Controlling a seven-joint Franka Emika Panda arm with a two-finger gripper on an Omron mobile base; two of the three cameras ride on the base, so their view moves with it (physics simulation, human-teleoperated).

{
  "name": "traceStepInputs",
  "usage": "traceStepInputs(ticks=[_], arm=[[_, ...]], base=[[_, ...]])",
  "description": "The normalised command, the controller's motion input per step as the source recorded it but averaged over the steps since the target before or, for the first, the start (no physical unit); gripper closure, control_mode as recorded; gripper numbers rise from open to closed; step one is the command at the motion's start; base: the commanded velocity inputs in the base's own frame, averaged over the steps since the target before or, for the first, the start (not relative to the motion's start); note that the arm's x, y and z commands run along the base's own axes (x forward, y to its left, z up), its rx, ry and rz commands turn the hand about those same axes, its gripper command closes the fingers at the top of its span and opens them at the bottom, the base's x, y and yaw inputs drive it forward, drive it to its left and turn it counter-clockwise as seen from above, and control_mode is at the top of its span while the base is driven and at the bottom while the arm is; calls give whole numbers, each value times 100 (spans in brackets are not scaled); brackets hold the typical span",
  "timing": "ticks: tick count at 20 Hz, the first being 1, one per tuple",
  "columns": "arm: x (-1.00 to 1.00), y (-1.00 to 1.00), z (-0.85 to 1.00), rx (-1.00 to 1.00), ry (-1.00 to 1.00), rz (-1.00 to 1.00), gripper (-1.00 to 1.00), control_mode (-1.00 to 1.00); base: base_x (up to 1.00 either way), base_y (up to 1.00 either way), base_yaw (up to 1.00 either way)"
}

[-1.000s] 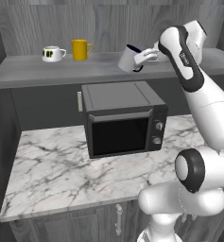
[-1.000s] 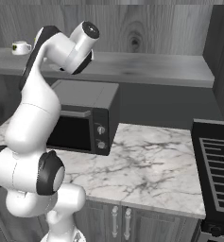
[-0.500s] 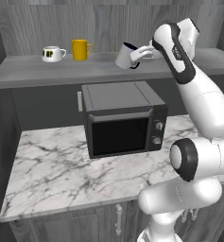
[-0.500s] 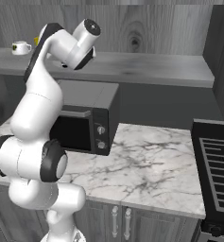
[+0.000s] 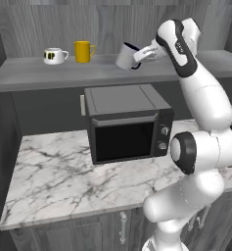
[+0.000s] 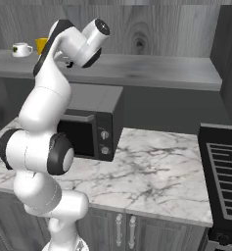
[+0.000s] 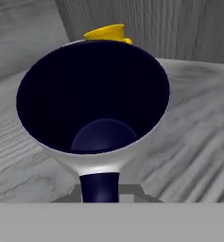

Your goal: Pick the mug on the counter and place it in the cabinet with the handle facing the right, like the mugs already inside.

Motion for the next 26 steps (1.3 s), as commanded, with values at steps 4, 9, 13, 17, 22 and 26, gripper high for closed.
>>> traceStepInputs(ticks=[4,9,13,17,22,26], arm=[[30,0,-7,0,0,19,100,-100],[17,0,-3,0,0,15,100,-100],[0,0,0,0,0,8,100,-100],[0,0,-4,-2,0,6,-100,-100],[0,0,-6,-2,0,5,-100,-100],[0,0,-6,-2,0,5,-100,-100]], base=[[0,0,0],[0,0,0],[0,0,0],[0,0,0],[0,0,0],[0,0,0]])
